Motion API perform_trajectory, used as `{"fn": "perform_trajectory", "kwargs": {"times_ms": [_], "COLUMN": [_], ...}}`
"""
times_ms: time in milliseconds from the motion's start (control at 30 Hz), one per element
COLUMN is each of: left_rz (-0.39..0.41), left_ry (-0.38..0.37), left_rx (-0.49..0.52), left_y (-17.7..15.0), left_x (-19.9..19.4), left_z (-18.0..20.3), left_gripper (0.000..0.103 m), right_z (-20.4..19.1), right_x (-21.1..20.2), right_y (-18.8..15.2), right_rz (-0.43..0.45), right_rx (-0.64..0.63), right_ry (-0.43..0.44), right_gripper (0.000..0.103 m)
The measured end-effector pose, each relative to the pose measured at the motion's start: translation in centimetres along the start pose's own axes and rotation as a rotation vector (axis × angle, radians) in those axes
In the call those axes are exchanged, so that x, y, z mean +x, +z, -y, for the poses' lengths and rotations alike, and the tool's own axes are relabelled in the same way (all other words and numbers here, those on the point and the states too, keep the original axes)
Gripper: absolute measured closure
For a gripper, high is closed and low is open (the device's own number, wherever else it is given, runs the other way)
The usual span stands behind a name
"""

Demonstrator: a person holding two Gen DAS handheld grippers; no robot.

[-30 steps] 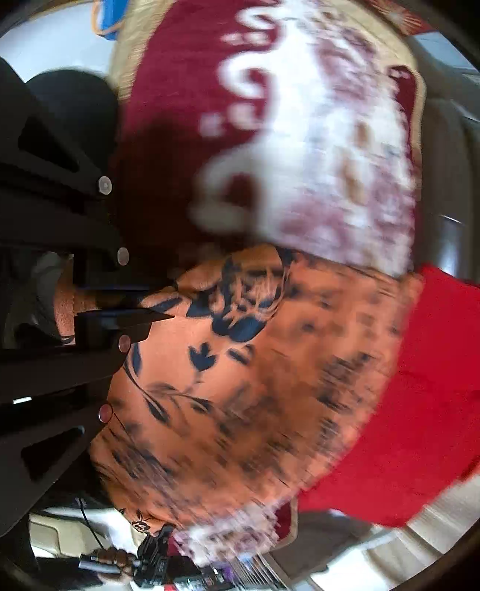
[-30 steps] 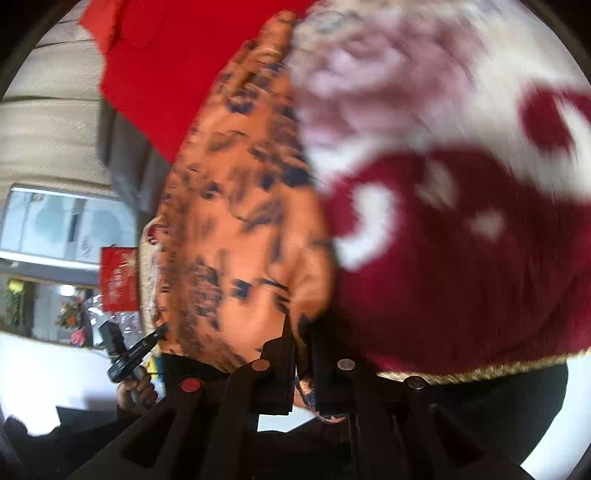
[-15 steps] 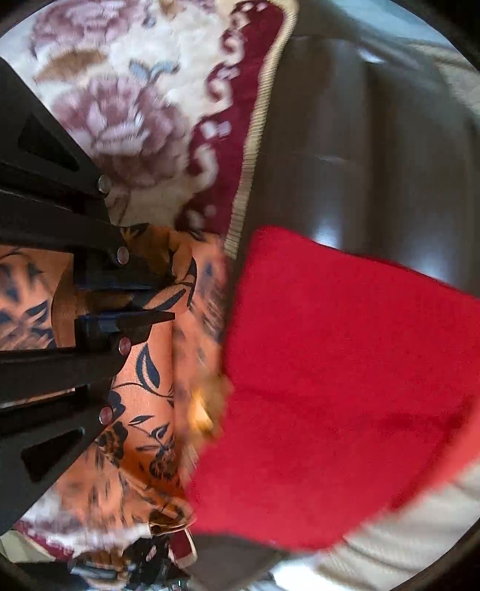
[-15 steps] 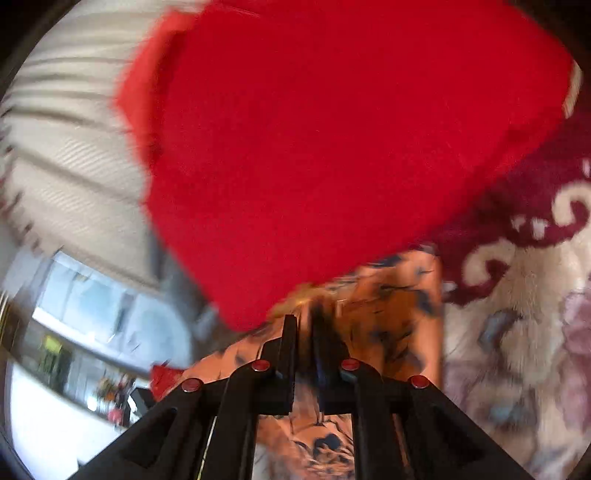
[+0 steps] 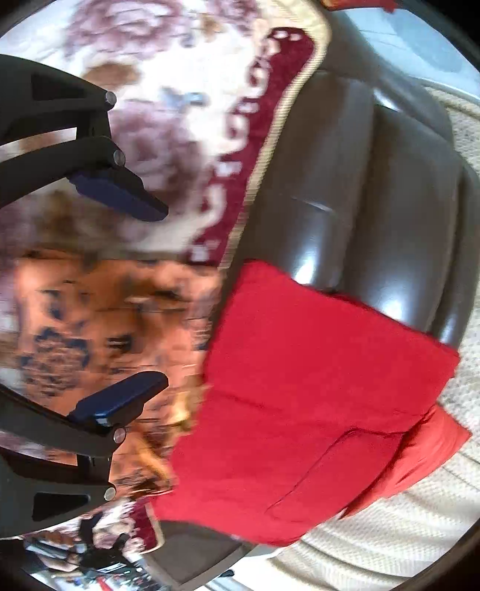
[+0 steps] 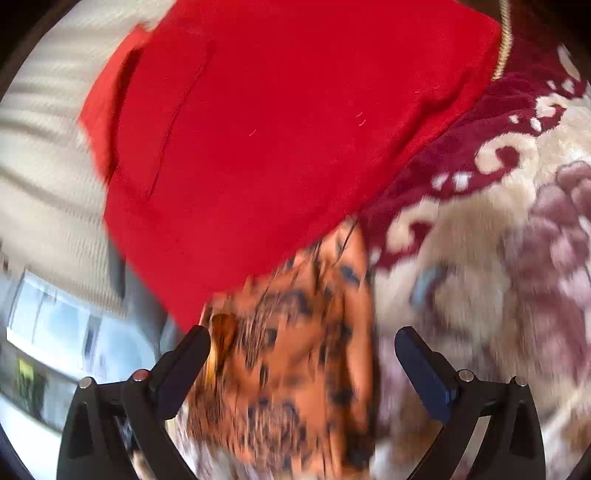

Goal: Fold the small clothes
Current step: 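Fold the hem toward the lace collar with both tools and release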

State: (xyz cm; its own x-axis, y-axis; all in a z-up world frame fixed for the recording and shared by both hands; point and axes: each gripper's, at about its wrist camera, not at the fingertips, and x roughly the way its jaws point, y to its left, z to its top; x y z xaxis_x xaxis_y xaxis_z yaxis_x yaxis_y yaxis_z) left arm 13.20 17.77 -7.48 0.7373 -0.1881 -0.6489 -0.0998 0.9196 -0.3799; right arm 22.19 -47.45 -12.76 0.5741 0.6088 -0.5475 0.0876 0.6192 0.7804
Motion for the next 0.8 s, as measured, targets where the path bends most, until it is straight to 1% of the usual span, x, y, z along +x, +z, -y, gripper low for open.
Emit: {"fn": "perform_trajectory", "kwargs": {"times_ms": [33, 67, 100, 133, 167, 200, 233, 267, 300, 367, 400, 433, 467, 500, 567, 600, 667, 700, 767, 800], "left_rz": [-0.030, -0.061, -0.095, -0.137, -0.177, -0.195, -0.199, -0.204, -0.210, -0.246, -0.232, -0.206, -0.182, -0.159, -0.116, -0.110, -0.105, -0.106, -0.124, -0.151], "left_ry": [-0.014, -0.016, 0.001, 0.015, 0.027, 0.053, 0.103, 0.137, 0.139, 0.094, 0.087, 0.087, 0.081, 0.066, 0.049, 0.037, 0.007, 0.003, -0.009, -0.008], "left_rx": [0.010, 0.029, 0.052, 0.078, 0.093, 0.100, 0.118, 0.136, 0.137, 0.077, 0.072, 0.096, 0.113, 0.127, 0.149, 0.153, 0.154, 0.161, 0.165, 0.158], "left_y": [-1.0, -1.8, -2.6, -3.4, -3.8, -4.2, -4.4, -4.1, -3.5, -2.0, -1.1, -0.4, 0.1, 0.5, 0.5, 0.3, -0.9, -2.1, -4.9, -7.0], "left_x": [0.4, 1.1, 2.2, 3.4, 4.8, 5.4, 6.0, 6.5, 6.7, 6.5, 5.8, 4.8, 3.6, 2.2, -0.8, -1.9, -4.1, -5.3, -6.5, -6.7], "left_z": [0.0, 0.4, 1.0, 1.6, 2.0, 2.4, 3.0, 3.4, 3.8, 3.9, 4.3, 5.1, 5.7, 6.3, 7.2, 7.4, 7.7, 7.6, 7.0, 6.1], "left_gripper": [0.019, 0.019, 0.019, 0.019, 0.019, 0.028, 0.036, 0.054, 0.080, 0.083, 0.084, 0.084, 0.084, 0.084, 0.084, 0.084, 0.084, 0.084, 0.082, 0.079], "right_z": [-0.7, -1.2, -1.6, -1.7, -1.5, -1.5, -2.0, -3.1, -4.3, -6.4, -7.2, -8.5, -8.3, -9.4, -11.1, -11.8, -12.1, -11.7, -10.0, -8.2], "right_x": [0.5, 1.1, 1.9, 2.8, 4.2, 4.8, 5.4, 6.2, 6.5, 6.7, 6.1, 5.2, 2.9, 1.5, -0.6, -1.9, -4.8, -6.1, -8.3, -9.1], "right_y": [-0.9, -1.4, -1.8, -1.9, -2.0, -2.2, -2.2, -2.3, -2.4, -2.2, -2.0, -1.7, -2.0, -1.9, -2.4, -3.0, -4.8, -5.6, -8.4, -10.5], "right_rz": [-0.027, -0.049, -0.069, -0.097, -0.135, -0.153, -0.164, -0.174, -0.185, -0.179, -0.163, -0.140, -0.126, -0.112, -0.091, -0.083, -0.067, -0.065, -0.067, -0.077], "right_rx": [-0.033, -0.078, -0.123, -0.138, -0.127, -0.129, -0.152, -0.179, -0.207, -0.249, -0.256, -0.264, -0.274, -0.288, -0.316, -0.328, -0.327, -0.315, -0.286, -0.261], "right_ry": [-0.013, -0.045, -0.087, -0.115, -0.131, -0.161, -0.202, -0.227, -0.246, -0.290, -0.280, -0.257, -0.239, -0.228, -0.214, -0.205, -0.185, -0.177, -0.169, -0.169], "right_gripper": [0.002, 0.002, 0.003, 0.006, 0.025, 0.053, 0.063, 0.072, 0.079, 0.082, 0.082, 0.083, 0.084, 0.084, 0.084, 0.084, 0.084, 0.084, 0.083, 0.082]}}
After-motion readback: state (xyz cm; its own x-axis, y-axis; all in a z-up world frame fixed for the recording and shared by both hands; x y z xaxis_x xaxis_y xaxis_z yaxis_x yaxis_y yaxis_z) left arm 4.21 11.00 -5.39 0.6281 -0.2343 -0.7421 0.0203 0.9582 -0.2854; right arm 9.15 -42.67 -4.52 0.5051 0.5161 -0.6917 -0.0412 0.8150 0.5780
